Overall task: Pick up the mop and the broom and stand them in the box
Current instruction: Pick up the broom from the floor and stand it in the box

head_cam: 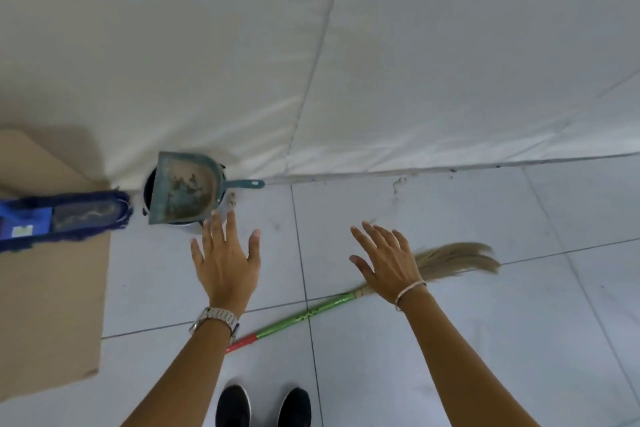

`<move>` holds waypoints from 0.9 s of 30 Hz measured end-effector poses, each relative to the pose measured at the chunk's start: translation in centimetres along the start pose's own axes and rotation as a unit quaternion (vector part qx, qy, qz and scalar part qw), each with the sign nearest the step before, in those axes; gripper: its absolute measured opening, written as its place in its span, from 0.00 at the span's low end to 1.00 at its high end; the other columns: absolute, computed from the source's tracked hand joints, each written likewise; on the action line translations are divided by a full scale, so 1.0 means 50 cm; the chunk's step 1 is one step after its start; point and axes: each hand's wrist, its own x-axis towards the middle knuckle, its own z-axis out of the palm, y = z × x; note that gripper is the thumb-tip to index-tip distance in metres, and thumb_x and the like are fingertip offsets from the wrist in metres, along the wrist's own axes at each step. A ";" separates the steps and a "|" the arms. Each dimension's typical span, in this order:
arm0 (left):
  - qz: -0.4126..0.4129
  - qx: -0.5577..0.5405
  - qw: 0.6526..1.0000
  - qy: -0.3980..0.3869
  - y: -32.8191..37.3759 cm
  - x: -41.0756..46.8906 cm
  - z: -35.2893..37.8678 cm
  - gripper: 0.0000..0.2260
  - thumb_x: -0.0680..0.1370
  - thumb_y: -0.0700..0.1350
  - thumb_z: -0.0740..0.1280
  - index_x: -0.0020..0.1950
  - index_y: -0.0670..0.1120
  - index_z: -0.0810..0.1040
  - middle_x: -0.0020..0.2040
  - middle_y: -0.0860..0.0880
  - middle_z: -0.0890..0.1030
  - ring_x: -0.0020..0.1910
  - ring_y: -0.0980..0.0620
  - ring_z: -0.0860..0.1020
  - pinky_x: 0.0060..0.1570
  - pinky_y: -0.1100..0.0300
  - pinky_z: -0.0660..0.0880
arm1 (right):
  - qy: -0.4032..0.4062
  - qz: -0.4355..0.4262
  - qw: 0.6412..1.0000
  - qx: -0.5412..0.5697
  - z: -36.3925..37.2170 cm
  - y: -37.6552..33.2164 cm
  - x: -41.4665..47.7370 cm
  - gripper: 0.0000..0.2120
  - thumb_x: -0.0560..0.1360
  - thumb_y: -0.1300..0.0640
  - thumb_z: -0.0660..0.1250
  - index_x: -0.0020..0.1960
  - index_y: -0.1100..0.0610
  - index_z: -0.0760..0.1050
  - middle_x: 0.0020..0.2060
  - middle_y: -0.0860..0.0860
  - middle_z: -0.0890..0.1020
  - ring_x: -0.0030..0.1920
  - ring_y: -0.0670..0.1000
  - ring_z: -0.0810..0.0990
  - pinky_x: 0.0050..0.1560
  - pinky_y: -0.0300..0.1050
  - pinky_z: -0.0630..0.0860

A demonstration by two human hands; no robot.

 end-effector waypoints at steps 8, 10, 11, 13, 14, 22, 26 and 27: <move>-0.246 -0.062 0.960 -0.121 -0.180 -0.094 0.599 0.34 0.75 0.63 0.60 0.76 0.47 0.55 0.76 0.41 0.57 0.74 0.40 0.57 0.69 0.37 0.55 | -0.129 -0.029 0.991 -0.021 0.593 0.147 0.173 0.26 0.75 0.43 0.54 0.70 0.52 0.62 0.69 0.55 0.69 0.67 0.58 0.69 0.66 0.61 0.63; -0.349 -0.115 0.918 -0.151 -0.219 -0.129 0.719 0.37 0.74 0.62 0.63 0.76 0.47 0.53 0.76 0.39 0.56 0.74 0.38 0.56 0.67 0.35 0.59 | -0.150 -0.050 0.986 -0.048 0.727 0.168 0.184 0.26 0.76 0.47 0.58 0.72 0.52 0.57 0.73 0.53 0.63 0.71 0.56 0.63 0.69 0.64 0.57; -0.410 -0.150 0.885 -0.162 -0.230 -0.131 0.753 0.39 0.74 0.61 0.64 0.77 0.46 0.51 0.76 0.38 0.54 0.74 0.37 0.56 0.67 0.35 0.60 | -0.162 -0.051 0.983 -0.064 0.768 0.176 0.185 0.27 0.77 0.48 0.57 0.73 0.52 0.55 0.74 0.53 0.61 0.72 0.55 0.60 0.69 0.64 0.56; -0.539 -0.201 0.800 -0.169 -0.249 -0.133 0.820 0.43 0.73 0.60 0.67 0.76 0.43 0.47 0.75 0.36 0.53 0.73 0.36 0.56 0.68 0.40 0.60 | -0.205 -0.058 0.973 -0.084 0.856 0.186 0.180 0.27 0.77 0.48 0.55 0.73 0.52 0.51 0.75 0.52 0.57 0.73 0.54 0.58 0.70 0.62 0.55; -0.600 -0.217 0.753 -0.159 -0.269 -0.132 0.853 0.44 0.73 0.59 0.68 0.76 0.42 0.46 0.75 0.36 0.54 0.71 0.36 0.59 0.67 0.42 0.62 | -0.227 -0.061 0.968 -0.089 0.892 0.189 0.180 0.27 0.78 0.48 0.54 0.73 0.51 0.50 0.75 0.52 0.57 0.73 0.54 0.57 0.71 0.61 0.55; -0.717 -0.436 0.527 -0.133 -0.382 -0.098 0.902 0.22 0.79 0.46 0.60 0.72 0.47 0.61 0.75 0.43 0.58 0.73 0.42 0.59 0.68 0.42 0.63 | -0.274 -0.093 0.956 -0.051 0.996 0.160 0.168 0.24 0.77 0.46 0.55 0.71 0.51 0.58 0.70 0.52 0.68 0.70 0.55 0.65 0.70 0.54 0.60; -0.748 -0.448 0.479 -0.098 -0.383 -0.092 0.889 0.21 0.79 0.43 0.61 0.72 0.46 0.63 0.74 0.43 0.59 0.72 0.41 0.59 0.69 0.40 0.61 | -0.309 -0.082 0.946 -0.055 0.987 0.146 0.189 0.23 0.76 0.45 0.58 0.68 0.51 0.64 0.63 0.57 0.72 0.60 0.59 0.73 0.60 0.54 0.70; -0.755 -0.452 0.467 -0.086 -0.385 -0.092 0.887 0.21 0.79 0.42 0.62 0.71 0.46 0.63 0.73 0.43 0.60 0.72 0.41 0.60 0.69 0.40 0.61 | -0.321 -0.081 0.942 -0.059 0.985 0.144 0.195 0.22 0.75 0.45 0.59 0.67 0.52 0.65 0.61 0.57 0.71 0.59 0.59 0.73 0.58 0.54 0.71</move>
